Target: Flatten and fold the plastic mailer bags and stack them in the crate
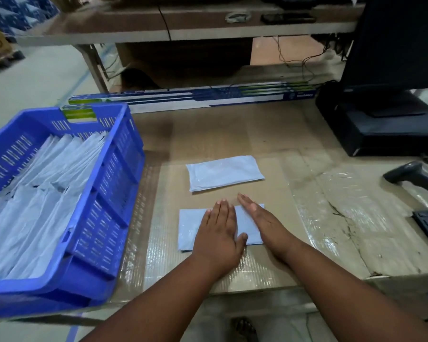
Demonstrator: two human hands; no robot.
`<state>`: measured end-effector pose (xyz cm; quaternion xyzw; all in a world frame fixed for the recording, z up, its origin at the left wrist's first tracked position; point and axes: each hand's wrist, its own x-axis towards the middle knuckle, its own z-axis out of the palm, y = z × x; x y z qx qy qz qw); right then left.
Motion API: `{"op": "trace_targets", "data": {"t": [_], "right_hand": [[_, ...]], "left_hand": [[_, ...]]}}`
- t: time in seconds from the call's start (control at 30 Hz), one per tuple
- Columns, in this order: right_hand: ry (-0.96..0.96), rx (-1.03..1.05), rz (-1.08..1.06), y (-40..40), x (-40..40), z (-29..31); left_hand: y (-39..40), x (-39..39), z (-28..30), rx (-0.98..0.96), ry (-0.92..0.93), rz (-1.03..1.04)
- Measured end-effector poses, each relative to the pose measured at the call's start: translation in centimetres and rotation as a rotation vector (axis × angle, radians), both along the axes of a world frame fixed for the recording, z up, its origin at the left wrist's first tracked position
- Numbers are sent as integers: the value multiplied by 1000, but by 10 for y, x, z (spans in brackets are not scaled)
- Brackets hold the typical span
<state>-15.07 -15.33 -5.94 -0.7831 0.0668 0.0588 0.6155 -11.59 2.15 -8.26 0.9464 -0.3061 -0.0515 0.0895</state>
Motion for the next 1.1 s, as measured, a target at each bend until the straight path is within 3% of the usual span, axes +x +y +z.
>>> {"op": "trace_targets", "data": {"t": [0.1,0.2,0.3,0.53,0.77,0.97,1.1], "right_hand": [[1,-138,-59,-1,7,6],[-70,-789,88,-4,6,-5],[-4,-1090,190,-2,-12,-21],[37,-1209,221,-1,-13,-24],[-169,-1155,160,20,-36,-21],[8,-1102,314,27,-32,-15],[52,-1223,391,23,-25,-1]], "left_hand": [[-1,2,-1,16,-2,-3],[-2,1,-1,33,-10,0],[-3,1,-2,32,-9,13],[5,-8,8,12,-116,-194],[27,-23,-8,14,-31,-82],[38,-3,21,111,113,-175],[66,11,25,154,32,-267]]}}
